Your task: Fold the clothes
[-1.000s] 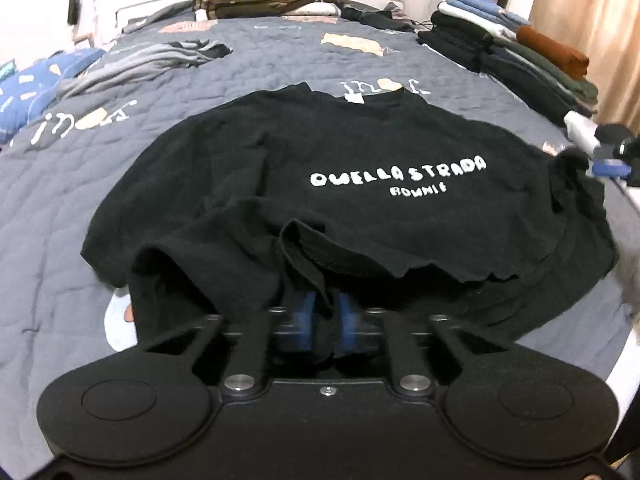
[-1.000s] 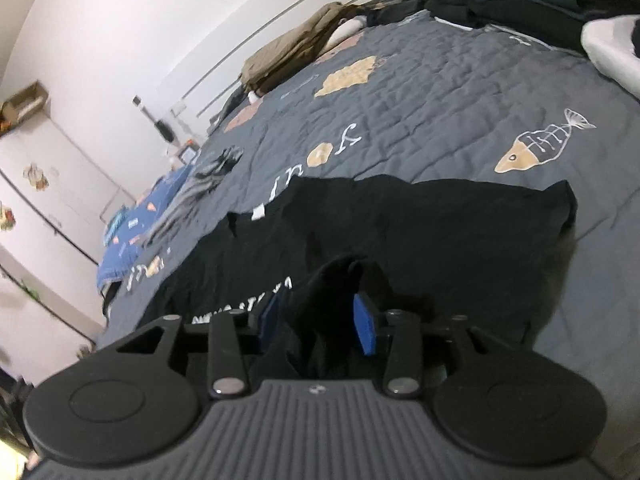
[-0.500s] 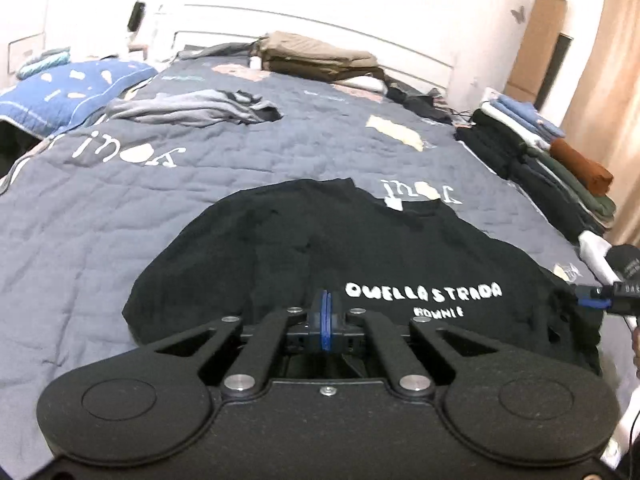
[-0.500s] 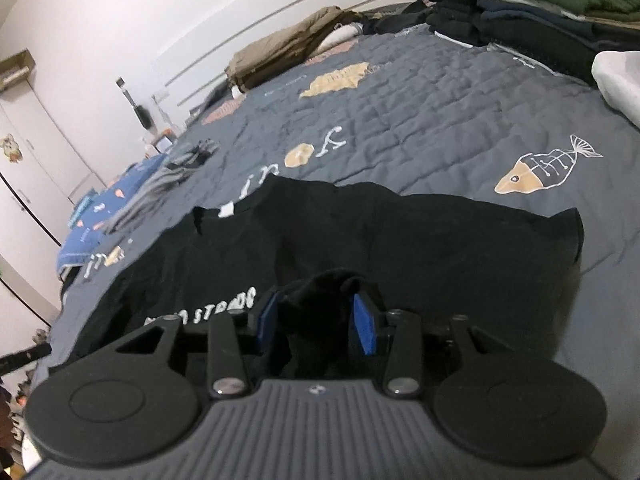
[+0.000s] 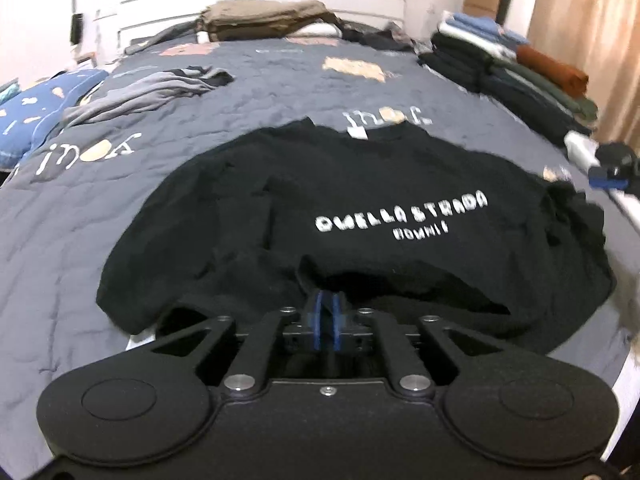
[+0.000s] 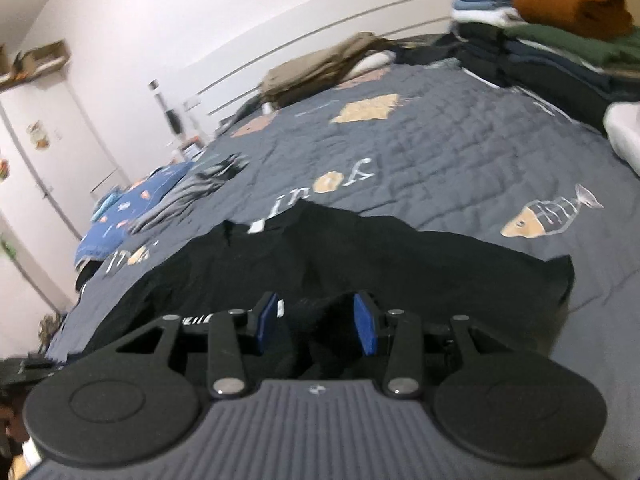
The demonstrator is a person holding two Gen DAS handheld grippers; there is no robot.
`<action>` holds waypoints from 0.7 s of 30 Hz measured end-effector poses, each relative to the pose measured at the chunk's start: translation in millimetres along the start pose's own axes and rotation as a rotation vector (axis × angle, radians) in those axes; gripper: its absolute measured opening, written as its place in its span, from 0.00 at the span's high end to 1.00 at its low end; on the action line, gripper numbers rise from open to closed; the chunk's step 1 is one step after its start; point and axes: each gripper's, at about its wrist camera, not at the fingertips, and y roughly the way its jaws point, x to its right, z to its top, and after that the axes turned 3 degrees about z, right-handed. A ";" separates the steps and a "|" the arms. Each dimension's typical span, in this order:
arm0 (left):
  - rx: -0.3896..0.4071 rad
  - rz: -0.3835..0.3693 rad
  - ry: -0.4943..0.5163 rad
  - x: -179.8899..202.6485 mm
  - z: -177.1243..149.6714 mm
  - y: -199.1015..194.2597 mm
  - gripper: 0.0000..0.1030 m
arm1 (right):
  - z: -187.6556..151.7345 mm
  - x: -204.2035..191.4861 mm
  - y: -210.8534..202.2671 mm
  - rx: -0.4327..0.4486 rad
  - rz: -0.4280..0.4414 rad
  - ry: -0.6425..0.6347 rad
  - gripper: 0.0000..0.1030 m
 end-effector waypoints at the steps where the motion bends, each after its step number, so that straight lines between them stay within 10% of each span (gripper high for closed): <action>1: 0.000 0.003 0.009 2.3 -1.4 2.2 0.54 | -1.2 -2.7 1.9 -0.009 -0.006 -0.021 0.60; 6: -0.016 0.042 0.000 3.9 -3.5 13.6 0.54 | -5.1 -4.1 10.8 -0.037 -0.061 -0.062 0.59; 11: -0.052 0.027 -0.064 -1.6 -2.3 24.1 0.94 | -10.0 -2.1 19.1 -0.061 -0.073 -0.060 0.59; 21: 0.141 0.028 -0.254 -37.8 31.4 -6.5 0.96 | -7.2 5.2 23.3 -0.013 -0.078 0.000 0.59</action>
